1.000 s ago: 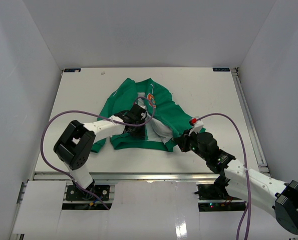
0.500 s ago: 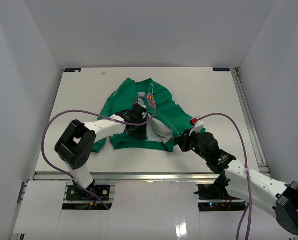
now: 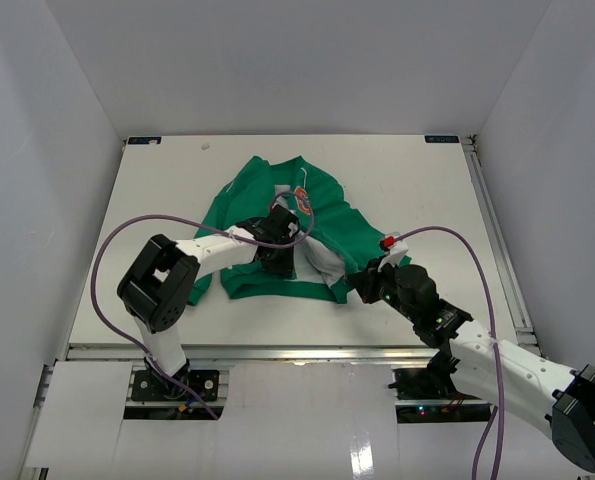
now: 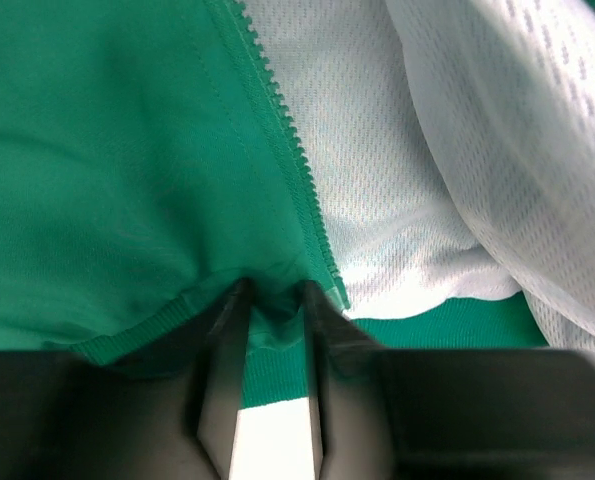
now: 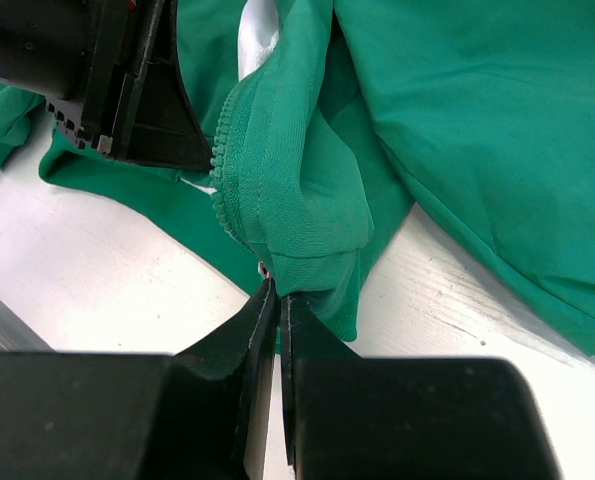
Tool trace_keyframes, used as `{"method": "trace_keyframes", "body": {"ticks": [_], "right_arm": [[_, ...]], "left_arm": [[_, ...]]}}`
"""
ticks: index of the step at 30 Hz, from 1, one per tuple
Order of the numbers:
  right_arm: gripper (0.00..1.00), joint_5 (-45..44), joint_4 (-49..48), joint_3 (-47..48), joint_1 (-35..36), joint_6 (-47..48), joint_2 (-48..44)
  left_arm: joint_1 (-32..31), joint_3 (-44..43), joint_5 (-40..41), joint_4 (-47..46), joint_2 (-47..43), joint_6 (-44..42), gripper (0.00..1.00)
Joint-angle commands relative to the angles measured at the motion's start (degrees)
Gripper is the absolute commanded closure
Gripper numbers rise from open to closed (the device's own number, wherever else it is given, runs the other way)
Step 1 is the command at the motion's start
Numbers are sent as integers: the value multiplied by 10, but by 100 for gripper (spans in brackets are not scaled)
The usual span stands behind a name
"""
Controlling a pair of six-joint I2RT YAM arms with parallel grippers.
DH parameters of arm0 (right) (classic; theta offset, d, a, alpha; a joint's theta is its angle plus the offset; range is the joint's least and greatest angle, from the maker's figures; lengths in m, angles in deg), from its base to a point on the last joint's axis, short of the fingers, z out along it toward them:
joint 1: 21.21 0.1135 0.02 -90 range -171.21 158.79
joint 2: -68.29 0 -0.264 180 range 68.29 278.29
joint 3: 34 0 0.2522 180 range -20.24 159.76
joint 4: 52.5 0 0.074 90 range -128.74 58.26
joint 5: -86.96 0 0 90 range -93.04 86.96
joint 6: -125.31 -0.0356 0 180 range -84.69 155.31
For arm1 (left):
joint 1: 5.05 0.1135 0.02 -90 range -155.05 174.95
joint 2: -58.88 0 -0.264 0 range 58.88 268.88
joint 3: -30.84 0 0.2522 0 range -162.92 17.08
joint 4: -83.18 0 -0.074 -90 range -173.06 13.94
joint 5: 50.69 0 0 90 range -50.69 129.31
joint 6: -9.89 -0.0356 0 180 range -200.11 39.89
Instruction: Zip up the jacket
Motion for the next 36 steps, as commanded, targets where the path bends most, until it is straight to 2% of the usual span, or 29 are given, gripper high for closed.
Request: {"method": "trace_keyframes", "body": {"ticks": [1,3,5,14,21,24,27,31,32,35,36], "right_arm": [[92,-2,-10,2,-1,8,-11],[92,-2,-10,2,-1,7,-11],[92,-2,-10,2,-1,7,-10],[92,-2,-14,4,-1,8,4],[92,0,-14,6,-1,10,10],[92,3,-16,8,-1,12,16],[92,3,-15,12,-1,12,21],[92,2,-15,11,-1,13,20],[92,2,-15,11,-1,13,20],[92,2,-14,14,-1,13,21],[92,3,-14,15,-1,14,22]], "left_arm": [[-3,-6,9,6,3,2,78],[-3,-4,14,6,-5,4,96],[-3,-2,15,2,-13,8,100],[4,13,4,-17,-75,12,100],[27,49,-64,-64,-107,14,100],[30,57,-74,-75,-113,13,87],[32,61,-80,-77,-112,8,98],[32,67,-80,-83,-116,8,100],[33,66,-81,-82,-115,7,100],[32,61,-88,-78,-110,1,72],[32,61,-89,-78,-109,0,74]]}}
